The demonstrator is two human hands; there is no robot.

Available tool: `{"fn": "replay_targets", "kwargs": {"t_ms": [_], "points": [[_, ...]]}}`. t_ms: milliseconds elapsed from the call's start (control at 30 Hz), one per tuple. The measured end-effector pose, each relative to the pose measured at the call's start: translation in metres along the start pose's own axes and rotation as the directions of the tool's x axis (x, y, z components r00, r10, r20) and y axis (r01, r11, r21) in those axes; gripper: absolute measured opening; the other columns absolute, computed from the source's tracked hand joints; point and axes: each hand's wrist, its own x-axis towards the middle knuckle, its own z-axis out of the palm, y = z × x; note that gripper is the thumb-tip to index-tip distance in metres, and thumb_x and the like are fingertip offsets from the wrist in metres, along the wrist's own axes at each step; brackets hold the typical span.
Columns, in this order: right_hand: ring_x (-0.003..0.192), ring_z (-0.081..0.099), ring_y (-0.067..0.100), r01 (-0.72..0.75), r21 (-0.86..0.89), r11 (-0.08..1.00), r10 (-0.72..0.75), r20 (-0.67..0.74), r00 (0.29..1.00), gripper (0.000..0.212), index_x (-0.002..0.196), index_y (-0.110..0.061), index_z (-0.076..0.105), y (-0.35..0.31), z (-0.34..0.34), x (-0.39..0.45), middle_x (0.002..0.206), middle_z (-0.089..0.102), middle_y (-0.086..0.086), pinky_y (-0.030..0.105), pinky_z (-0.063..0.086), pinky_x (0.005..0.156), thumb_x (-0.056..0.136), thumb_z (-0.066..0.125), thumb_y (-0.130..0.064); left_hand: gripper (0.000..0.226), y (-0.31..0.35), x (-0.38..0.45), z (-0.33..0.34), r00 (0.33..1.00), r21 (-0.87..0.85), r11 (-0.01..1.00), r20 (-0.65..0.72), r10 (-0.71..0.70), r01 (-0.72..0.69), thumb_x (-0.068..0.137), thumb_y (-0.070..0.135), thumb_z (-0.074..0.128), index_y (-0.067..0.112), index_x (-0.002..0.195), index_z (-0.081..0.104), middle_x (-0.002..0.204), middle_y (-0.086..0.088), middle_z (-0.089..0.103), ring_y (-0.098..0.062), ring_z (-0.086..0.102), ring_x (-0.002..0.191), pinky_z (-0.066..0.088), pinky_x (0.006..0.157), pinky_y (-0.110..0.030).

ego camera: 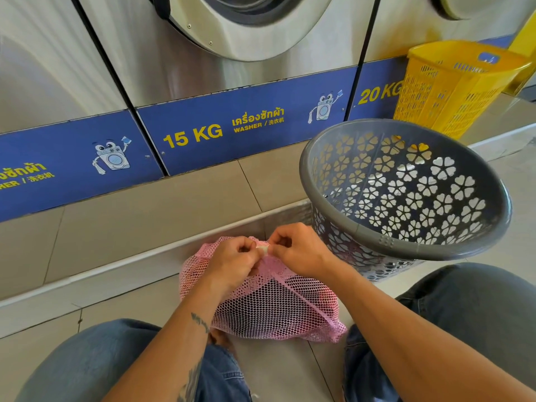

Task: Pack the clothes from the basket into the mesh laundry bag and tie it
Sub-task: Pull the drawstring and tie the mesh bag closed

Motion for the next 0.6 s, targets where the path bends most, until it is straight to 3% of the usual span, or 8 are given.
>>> {"fn": "replay_targets", "kwargs": {"t_ms": [200,367,467,600], "points": [[0.057,0.052,0.007,-0.014,0.055,0.998,0.018,-0.079,0.997,0.005,0.083,-0.015,0.074,0.004,0.002,0.003,0.066,0.064,-0.005,0.015,0.044,0.053,0.088,0.073,-0.017,0.024,0.005,-0.001,0.000,0.998,-0.162,0.985,0.015,-0.065,0.067,0.100,0.005,0.047,0.004,0.093,0.070,0.077,-0.012,0.070,-0.018,0.067,0.066,0.058,0.065,-0.030],[0.058,0.054,0.006,0.010,-0.001,1.000,-0.010,-0.064,0.998,0.007,0.083,-0.018,0.071,0.003,0.003,0.002,0.066,0.063,-0.008,0.016,0.044,0.053,0.090,0.070,-0.019,0.018,0.005,-0.002,0.001,0.990,-0.222,0.966,0.068,-0.120,0.132,0.099,0.007,0.052,0.002,0.097,0.069,0.077,-0.011,0.071,-0.019,0.068,0.067,0.059,0.065,-0.032],[0.058,0.054,0.006,0.037,-0.041,0.998,-0.041,-0.123,0.992,0.007,0.081,-0.017,0.068,0.000,0.008,-0.002,0.067,0.063,-0.008,0.016,0.040,0.050,0.088,0.066,-0.019,0.011,0.003,-0.001,0.002,0.996,-0.129,0.988,0.042,-0.080,0.085,0.094,0.006,0.061,0.005,0.087,0.070,0.079,-0.013,0.071,-0.020,0.068,0.071,0.061,0.071,-0.035],[0.052,0.051,0.009,0.039,-0.035,0.999,-0.044,-0.148,0.988,0.015,0.076,-0.017,0.062,-0.001,0.017,-0.007,0.061,0.060,-0.005,0.024,0.042,0.046,0.088,0.067,-0.023,0.012,-0.005,0.001,0.002,0.994,0.149,0.986,-0.074,0.084,-0.072,0.089,0.014,0.068,0.011,0.077,0.070,0.075,-0.012,0.070,-0.021,0.065,0.070,0.059,0.072,-0.041]]}}
